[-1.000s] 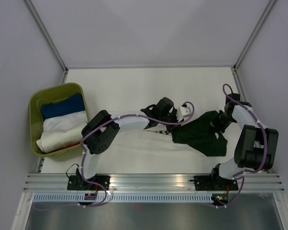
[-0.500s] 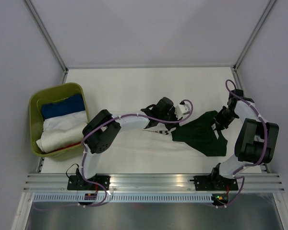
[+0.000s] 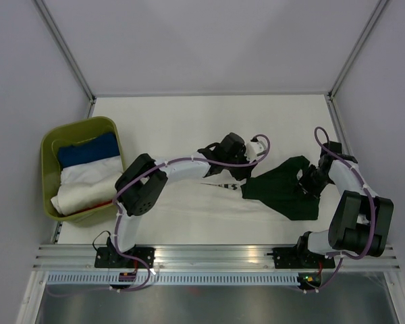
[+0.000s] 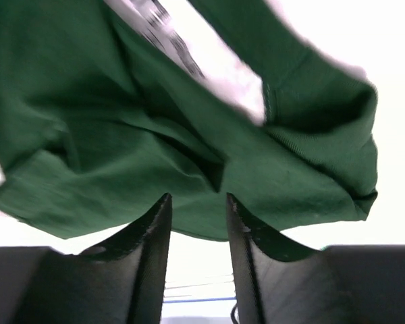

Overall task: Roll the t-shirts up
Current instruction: Fold the tshirt

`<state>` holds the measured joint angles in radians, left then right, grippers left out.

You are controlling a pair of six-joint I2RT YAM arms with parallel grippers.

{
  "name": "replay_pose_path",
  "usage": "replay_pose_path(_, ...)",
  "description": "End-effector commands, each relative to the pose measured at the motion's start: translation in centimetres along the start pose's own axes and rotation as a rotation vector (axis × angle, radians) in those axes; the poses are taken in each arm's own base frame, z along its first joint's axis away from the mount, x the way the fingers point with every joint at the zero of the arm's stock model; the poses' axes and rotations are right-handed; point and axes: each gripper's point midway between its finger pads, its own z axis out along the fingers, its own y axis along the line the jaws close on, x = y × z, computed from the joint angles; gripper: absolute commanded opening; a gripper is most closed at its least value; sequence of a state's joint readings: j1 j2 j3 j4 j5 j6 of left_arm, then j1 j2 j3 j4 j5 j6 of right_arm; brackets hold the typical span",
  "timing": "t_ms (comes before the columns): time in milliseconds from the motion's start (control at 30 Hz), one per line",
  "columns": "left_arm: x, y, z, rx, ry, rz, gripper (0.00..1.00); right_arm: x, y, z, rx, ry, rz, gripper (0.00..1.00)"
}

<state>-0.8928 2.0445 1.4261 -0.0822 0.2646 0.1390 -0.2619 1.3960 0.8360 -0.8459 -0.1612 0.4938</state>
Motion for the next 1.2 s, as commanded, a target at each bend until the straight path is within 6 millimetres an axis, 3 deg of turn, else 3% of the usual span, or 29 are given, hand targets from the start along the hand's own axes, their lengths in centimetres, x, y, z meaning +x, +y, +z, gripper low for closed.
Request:
replay_pose_path(0, -2.8, -2.4, -2.2, 0.068, -0.063, 0.132, 0.44, 0.9, -0.3, 0.3, -0.016, 0.012, -0.011, 0.45)
replay_pose_path(33, -2.8, -3.2, -2.5, 0.085, -0.078, 0.206, 0.44, 0.7, -0.3, 0.5, -0.018, 0.003, -0.014, 0.46)
replay_pose_path(67, -4.4, -3.7, -3.3, 0.088, -0.153, 0.38, 0.46, 0.7, -0.3, 0.7, -0.02, 0.002, -0.016, 0.46)
replay_pose_path(100, -2.1, -5.3, -2.9, 0.124, -0.137, 0.461, 0.48, 0.8, -0.3, 0.9, -0.021, 0.011, -0.015, 0.46)
replay_pose_path(167, -1.9, -6.5, -2.8, 0.151, -0.194, 0.635, 0.54, 0.8, -0.2, 1.2, -0.03, 0.011, -0.014, 0.46)
replay_pose_path(200, -0.7, -6.6, -2.5, 0.162, -0.175, 0.651, 0.56, 0.8, -0.3, 1.4, -0.026, 0.015, -0.013, 0.46)
replay_pose_path(300, -0.1, -6.3, -1.6, 0.151, -0.152, 0.702, 0.6, 1.1, -0.4, 2.1, -0.027, 0.026, -0.005, 0.46)
replay_pose_path(433, 1.2, -7.4, -1.4, 0.204, -0.139, 0.777, 0.61, 1.1, -0.4, 2.4, -0.03, 0.02, -0.003, 0.45)
replay_pose_path(733, 3.8, -8.0, -1.0, 0.257, -0.068, 0.809, 0.62, 0.7, -0.8, 2.1, -0.005, -0.001, -0.012, 0.33)
replay_pose_path(933, 2.7, -9.5, -1.5, 0.317, -0.118, 0.847, 0.62, 0.5, -0.8, 2.4, -0.004, -0.005, -0.007, 0.37)
replay_pose_path(1167, 3.5, -9.0, -0.6, 0.301, -0.115, 0.934, 0.58, -0.6, -0.1, 2.1, -0.022, -0.043, -0.003, 0.34)
